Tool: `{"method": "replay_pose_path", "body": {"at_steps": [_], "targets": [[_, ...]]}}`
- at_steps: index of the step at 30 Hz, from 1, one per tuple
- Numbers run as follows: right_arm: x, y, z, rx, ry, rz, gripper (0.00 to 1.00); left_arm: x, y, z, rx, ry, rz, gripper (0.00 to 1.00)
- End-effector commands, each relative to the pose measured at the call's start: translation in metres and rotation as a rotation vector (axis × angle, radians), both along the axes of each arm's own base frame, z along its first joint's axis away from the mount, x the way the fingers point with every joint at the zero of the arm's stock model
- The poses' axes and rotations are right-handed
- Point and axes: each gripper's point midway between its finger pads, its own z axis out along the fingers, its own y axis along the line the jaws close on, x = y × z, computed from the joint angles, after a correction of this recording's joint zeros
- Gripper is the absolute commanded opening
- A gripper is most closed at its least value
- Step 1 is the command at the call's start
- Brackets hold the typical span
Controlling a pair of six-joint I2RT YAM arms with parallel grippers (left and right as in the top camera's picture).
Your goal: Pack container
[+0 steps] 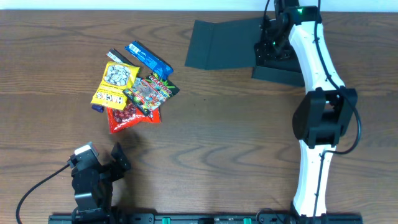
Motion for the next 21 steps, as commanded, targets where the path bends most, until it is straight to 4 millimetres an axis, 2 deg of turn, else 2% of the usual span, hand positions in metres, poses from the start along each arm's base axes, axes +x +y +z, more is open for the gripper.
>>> {"method": "replay_pose_path", "body": {"at_steps": [1,5,8,14,21], "targets": [[-0.001,-0.001,0.036,-0.02,-0.071,0.007,0.8,0.0,0.0,-0.003,0.013,0.005,-0.008,0.95],[-0.005,-0.003,0.078,-0.062,-0.162,0.174,0.74,0.0,0.0,-0.003,0.013,0.005,-0.008,0.95],[-0.014,-0.003,0.081,-0.086,-0.142,0.289,0.69,0.0,0.0,-0.003,0.013,0.006,-0.008,0.95],[-0.018,0.002,0.053,-0.091,-0.102,0.412,0.72,0.0,0.0,-0.003,0.013,0.006,-0.008,0.95],[-0.028,-0.002,-0.003,-0.121,-0.035,0.448,0.72,0.0,0.0,-0.003,0.013,0.005,-0.008,0.95]]}}
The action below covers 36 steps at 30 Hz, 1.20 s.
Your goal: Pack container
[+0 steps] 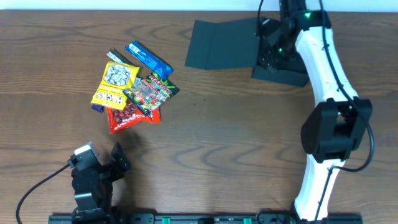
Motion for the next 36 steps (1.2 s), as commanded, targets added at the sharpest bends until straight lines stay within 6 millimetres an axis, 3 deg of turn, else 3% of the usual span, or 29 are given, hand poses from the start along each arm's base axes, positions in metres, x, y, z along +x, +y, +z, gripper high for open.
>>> {"method": "replay_pose_path", "body": {"at_steps": [1,8,10,13,16,20,25,28,36], "targets": [[-0.007,-0.001,-0.025,-0.049,0.035,0.038,0.72,0.0,0.0,-0.003,0.013,0.006,-0.008,0.95],[-0.003,-0.016,-0.055,-0.119,0.006,0.016,0.77,0.0,0.0,-0.003,0.013,0.006,-0.008,0.95],[-0.002,-0.017,-0.063,-0.117,-0.001,0.015,0.66,0.0,0.0,-0.003,0.013,0.006,-0.008,0.95],[-0.007,-0.016,-0.073,-0.116,0.012,0.015,0.41,0.0,0.0,-0.003,0.013,0.005,-0.008,0.95],[-0.016,-0.009,-0.077,-0.091,0.046,0.014,0.29,0.0,0.0,-0.003,0.013,0.006,-0.008,0.95],[-0.032,0.014,-0.079,-0.03,0.103,-0.015,0.17,0.0,0.0,-0.003,0.013,0.005,-0.008,0.95],[-0.048,0.045,-0.08,-0.021,0.148,-0.057,0.12,0.0,0.0,-0.003,0.013,0.005,-0.008,0.95],[-0.063,0.084,-0.08,0.027,0.181,-0.098,0.1,0.0,0.0,-0.003,0.013,0.005,-0.008,0.95],[-0.078,0.156,-0.079,0.147,0.182,-0.386,0.03,0.0,0.0,-0.003,0.013,0.006,-0.008,0.95]]}}
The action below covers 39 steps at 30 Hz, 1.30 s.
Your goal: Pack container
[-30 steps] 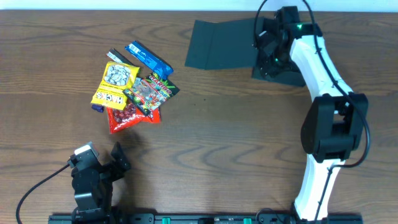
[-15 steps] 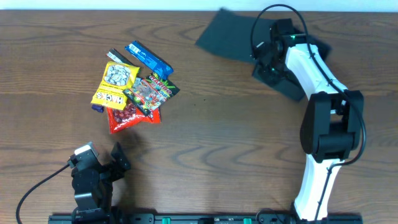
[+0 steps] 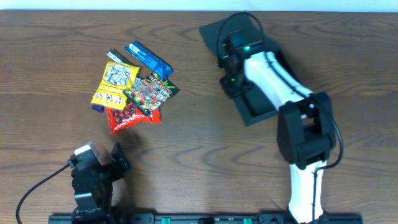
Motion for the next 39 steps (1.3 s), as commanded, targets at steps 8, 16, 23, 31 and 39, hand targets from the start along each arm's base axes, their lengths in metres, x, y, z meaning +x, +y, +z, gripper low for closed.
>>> {"method": "replay_pose_path", "body": {"at_steps": [8,16,23,31,39], "targets": [[-0.012,0.087,0.003,0.218,0.015,-0.342,0.02,0.0,0.0,-0.003,0.013,0.006,-0.008,0.95],[0.001,0.117,0.011,0.297,-0.063,-0.453,0.01,0.0,0.0,-0.003,0.013,0.006,-0.008,0.95],[0.006,0.13,0.016,0.346,-0.081,-0.505,0.02,0.0,0.0,-0.003,0.013,0.006,-0.008,0.95],[-0.001,0.143,0.016,0.349,-0.084,-0.474,0.04,0.0,0.0,-0.003,0.013,0.006,-0.008,0.95],[-0.019,0.154,0.025,0.373,-0.032,-0.246,0.99,0.0,0.0,-0.003,0.013,0.006,-0.008,0.95]]}}
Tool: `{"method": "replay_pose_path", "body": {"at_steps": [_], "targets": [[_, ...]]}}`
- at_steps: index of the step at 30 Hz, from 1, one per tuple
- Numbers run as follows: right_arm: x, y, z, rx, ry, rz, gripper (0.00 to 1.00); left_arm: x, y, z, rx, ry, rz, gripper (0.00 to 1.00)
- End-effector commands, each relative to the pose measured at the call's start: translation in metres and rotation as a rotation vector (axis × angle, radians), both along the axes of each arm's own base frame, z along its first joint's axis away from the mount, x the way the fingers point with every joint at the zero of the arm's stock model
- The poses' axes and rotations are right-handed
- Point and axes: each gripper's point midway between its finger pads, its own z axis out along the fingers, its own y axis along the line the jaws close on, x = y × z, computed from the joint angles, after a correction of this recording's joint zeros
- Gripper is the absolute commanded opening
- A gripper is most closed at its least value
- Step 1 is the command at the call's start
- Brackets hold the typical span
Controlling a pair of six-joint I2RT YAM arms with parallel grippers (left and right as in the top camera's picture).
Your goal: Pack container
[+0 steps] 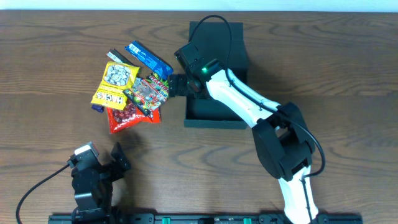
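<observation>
The dark container [211, 112] lies open in the middle of the table, its lid [217, 40] folded back toward the far edge. My right gripper [179, 84] is at the container's left wall near the far corner and appears shut on it, close to the snack pile. The pile holds a yellow packet [115, 84], a blue bar [148, 57], a green gummy packet [149, 92] and a red packet [127, 116]. My left gripper [120, 158] rests at the near left edge, fingers apart and empty.
A dark striped bar [117, 56] and a small purple item [97, 107] lie at the edges of the pile. The white right arm [249, 106] stretches across the container's inside. A black cable [37, 186] runs from the left arm.
The container has moved left and squared up, and now sits right beside the snacks with my right gripper still at its left wall. The left arm and the snacks have not moved.
The container first lay at the far right with its lid spread leftward and my right gripper on it. Then it was nearer the middle, turned at an angle. Now it stands beside the snack pile with the lid toward the far edge.
</observation>
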Motion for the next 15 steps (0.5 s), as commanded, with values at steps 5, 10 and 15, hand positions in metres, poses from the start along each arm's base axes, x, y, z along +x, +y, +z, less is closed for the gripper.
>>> {"method": "replay_pose_path", "body": {"at_steps": [5,10,15], "targets": [[-0.002,-0.003,0.055,0.024,-0.068,0.121,0.99,0.0,0.0,-0.003,0.013,0.005,-0.009,0.95],[-0.001,-0.022,0.138,0.012,-0.269,0.158,0.99,0.0,0.0,-0.003,0.013,0.006,-0.009,0.95],[-0.011,-0.033,0.21,0.018,-0.464,0.252,0.99,0.0,0.0,-0.003,0.013,0.006,-0.009,0.95]]}}
